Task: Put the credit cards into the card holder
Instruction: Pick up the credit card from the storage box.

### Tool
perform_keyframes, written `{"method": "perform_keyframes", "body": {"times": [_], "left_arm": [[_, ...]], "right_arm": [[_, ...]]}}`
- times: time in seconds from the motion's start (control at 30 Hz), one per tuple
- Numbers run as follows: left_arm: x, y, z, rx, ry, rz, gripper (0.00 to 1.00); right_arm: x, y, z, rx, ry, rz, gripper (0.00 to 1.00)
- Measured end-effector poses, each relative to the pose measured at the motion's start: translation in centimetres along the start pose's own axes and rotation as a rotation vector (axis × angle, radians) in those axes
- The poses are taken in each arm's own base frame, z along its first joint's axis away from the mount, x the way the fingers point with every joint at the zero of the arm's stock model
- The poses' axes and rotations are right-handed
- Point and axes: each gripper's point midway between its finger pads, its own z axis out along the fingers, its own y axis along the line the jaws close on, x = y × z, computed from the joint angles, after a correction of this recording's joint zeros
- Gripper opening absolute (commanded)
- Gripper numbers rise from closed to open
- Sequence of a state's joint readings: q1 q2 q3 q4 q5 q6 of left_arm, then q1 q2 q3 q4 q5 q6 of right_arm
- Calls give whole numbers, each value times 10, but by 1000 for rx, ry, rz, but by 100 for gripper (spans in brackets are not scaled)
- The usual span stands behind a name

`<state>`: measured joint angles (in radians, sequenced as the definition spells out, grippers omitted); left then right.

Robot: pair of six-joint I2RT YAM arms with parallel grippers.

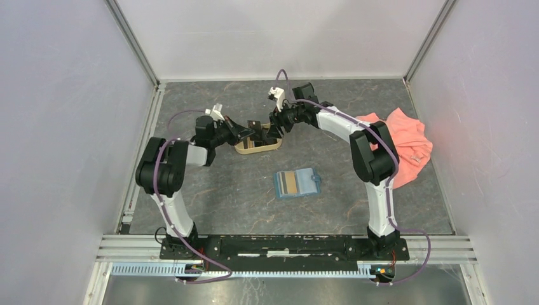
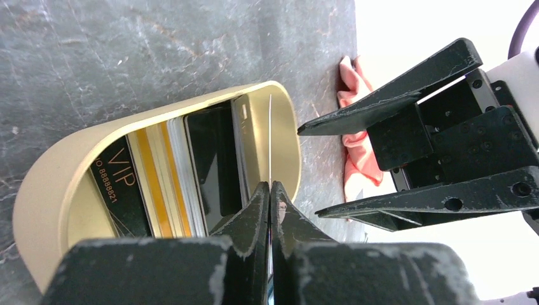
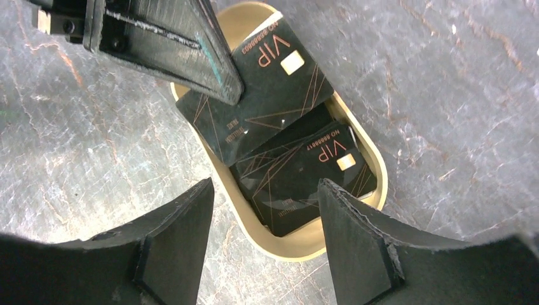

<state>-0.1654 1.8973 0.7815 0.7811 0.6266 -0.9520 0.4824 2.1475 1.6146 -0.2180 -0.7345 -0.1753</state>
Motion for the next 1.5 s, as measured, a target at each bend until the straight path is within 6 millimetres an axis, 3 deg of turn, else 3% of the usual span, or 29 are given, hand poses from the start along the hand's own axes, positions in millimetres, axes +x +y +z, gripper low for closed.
{"method": "perform_keyframes", "body": {"times": [0.2,0.37,0.43,0.5,0.57,0.63,0.8,0.9,1.0,1.13,1.33,1.5], "left_arm": [[-23,-41,-20,48,-83,71,2],[-20,-88,-55,149,-137,174,2],[-8,-106,-70,214,-147,222,2],[9,-122,-82,281,-144,267,2],[32,-140,-93,352,-133,310,2],[60,-159,-102,426,-110,355,2],[115,-197,-124,565,-95,433,2],[134,-200,-128,579,-100,424,2],[150,-191,-124,550,-95,393,2],[165,-184,-110,518,-91,365,2],[171,-179,-96,506,-129,319,2],[179,-170,-87,489,-117,285,2]], "right_arm": [[-27,14,-21,-24,-28,-107,69],[-58,36,-67,-17,-68,-226,73],[-69,52,-99,-11,-109,-270,79],[-74,71,-135,-11,-164,-301,97],[-70,90,-166,-19,-218,-327,98],[-53,112,-189,-37,-259,-342,98],[10,156,-187,-160,-264,-278,98],[41,163,-180,-208,-252,-203,96],[57,167,-176,-238,-275,-134,91],[62,174,-173,-273,-314,-28,85],[41,174,-178,-277,-368,19,80],[37,173,-178,-263,-400,93,72]]}}
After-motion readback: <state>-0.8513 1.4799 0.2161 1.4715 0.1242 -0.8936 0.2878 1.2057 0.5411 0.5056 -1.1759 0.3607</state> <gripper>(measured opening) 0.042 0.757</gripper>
